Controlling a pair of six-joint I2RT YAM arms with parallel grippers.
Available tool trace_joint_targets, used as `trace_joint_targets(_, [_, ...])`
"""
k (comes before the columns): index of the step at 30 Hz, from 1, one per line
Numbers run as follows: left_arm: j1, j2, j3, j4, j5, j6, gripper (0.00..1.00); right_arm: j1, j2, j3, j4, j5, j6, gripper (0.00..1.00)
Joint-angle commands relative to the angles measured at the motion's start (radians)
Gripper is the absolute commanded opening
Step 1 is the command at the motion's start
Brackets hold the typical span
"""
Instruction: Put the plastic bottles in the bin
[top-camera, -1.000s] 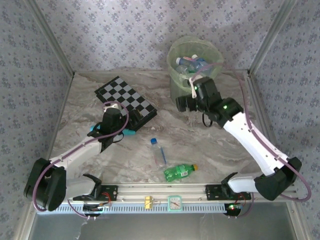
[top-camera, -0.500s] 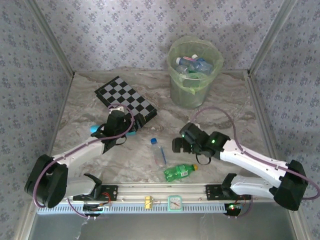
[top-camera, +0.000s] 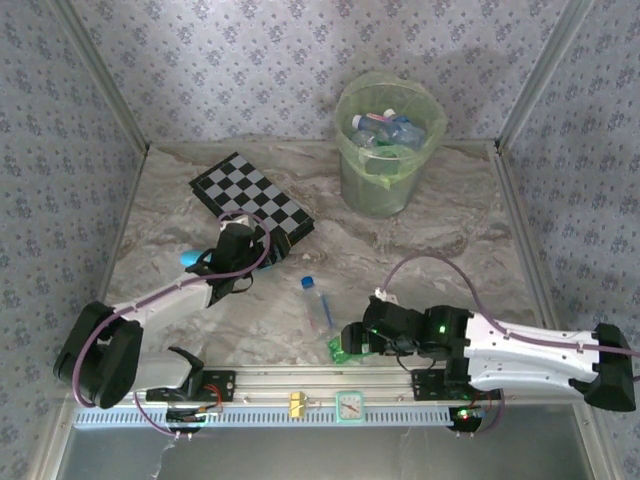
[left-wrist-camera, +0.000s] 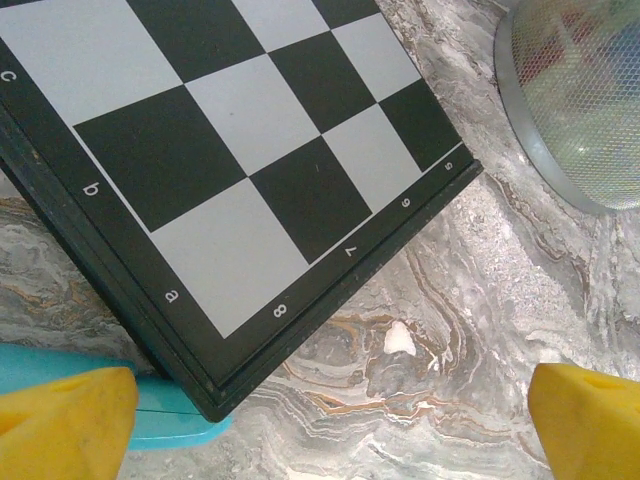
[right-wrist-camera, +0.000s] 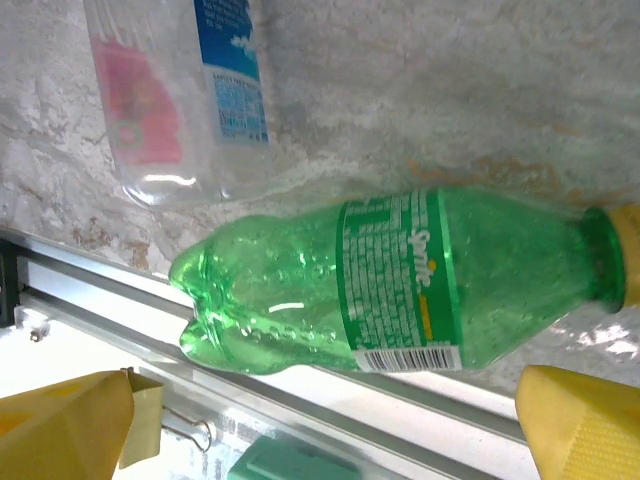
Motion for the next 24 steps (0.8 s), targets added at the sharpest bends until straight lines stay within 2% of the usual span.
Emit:
trace_joint_targets(1, [-0.004, 0.012, 0.009, 0.016, -0.016, 0.019, 1.00, 0.027, 0.000, -0.061, 0.047, -0.008, 0.126, 1.00])
trace_joint_targets(9, [-0.005, 0.021, 0.031, 0.009, -0.025, 0.024, 1.00, 0.004, 0.080, -0.108, 0.190, -0.059, 0.132, 1.00])
trace_joint_targets(16, [-0.005, 0.017, 0.039, -0.008, -0.023, 0.020, 1.00, -0.153, 0.204, -0.078, 0.227, -0.095, -0.018, 1.00])
trace_joint_targets(24, [-0.005, -0.046, 0.021, -0.049, -0.073, 0.021, 1.00, -0.244, 0.360, 0.002, 0.234, -0.089, -0.132, 0.98])
